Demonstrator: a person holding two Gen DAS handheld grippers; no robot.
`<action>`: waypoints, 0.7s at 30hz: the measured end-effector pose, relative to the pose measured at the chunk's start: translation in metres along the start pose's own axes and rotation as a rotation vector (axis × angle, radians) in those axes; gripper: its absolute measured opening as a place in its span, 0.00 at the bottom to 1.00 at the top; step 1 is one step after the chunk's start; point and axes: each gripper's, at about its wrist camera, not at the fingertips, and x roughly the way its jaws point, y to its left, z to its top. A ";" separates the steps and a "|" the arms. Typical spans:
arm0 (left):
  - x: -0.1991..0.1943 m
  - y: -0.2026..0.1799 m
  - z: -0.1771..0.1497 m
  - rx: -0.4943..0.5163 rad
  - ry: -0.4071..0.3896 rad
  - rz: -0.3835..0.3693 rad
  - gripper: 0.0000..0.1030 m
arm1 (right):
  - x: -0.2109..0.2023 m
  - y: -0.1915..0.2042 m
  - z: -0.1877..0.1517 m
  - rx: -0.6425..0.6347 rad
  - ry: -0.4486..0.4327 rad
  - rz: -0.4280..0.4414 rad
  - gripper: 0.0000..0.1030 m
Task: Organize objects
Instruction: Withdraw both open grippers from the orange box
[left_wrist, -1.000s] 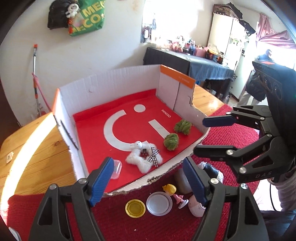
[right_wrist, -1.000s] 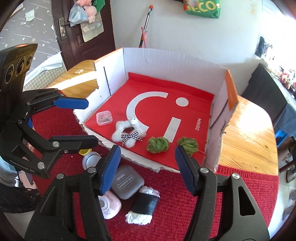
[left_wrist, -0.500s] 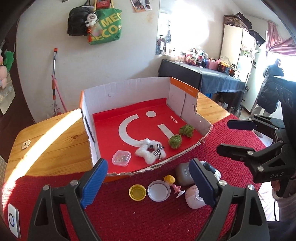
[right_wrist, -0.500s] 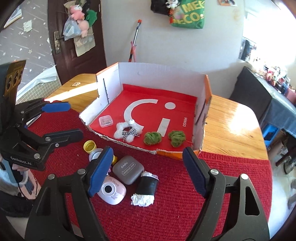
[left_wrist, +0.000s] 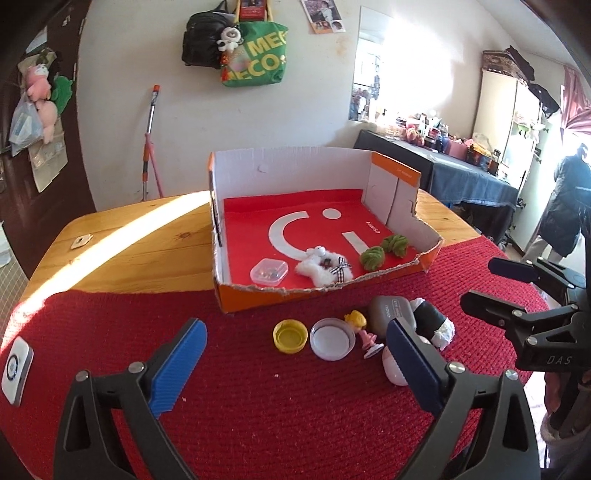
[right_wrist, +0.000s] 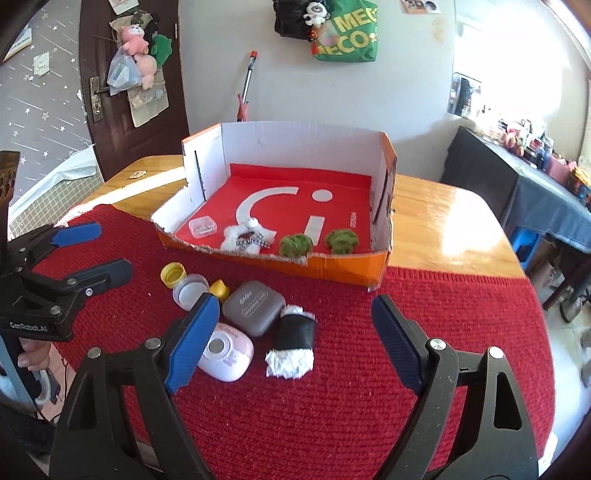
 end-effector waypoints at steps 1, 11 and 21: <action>0.000 0.000 -0.004 -0.008 0.000 0.005 0.97 | 0.001 -0.001 -0.003 0.008 0.002 0.000 0.82; 0.021 -0.001 -0.040 -0.068 0.078 0.020 0.99 | 0.017 -0.008 -0.035 0.093 0.031 -0.032 0.82; 0.035 0.004 -0.046 -0.096 0.126 0.034 0.99 | 0.030 -0.018 -0.043 0.121 0.071 -0.044 0.82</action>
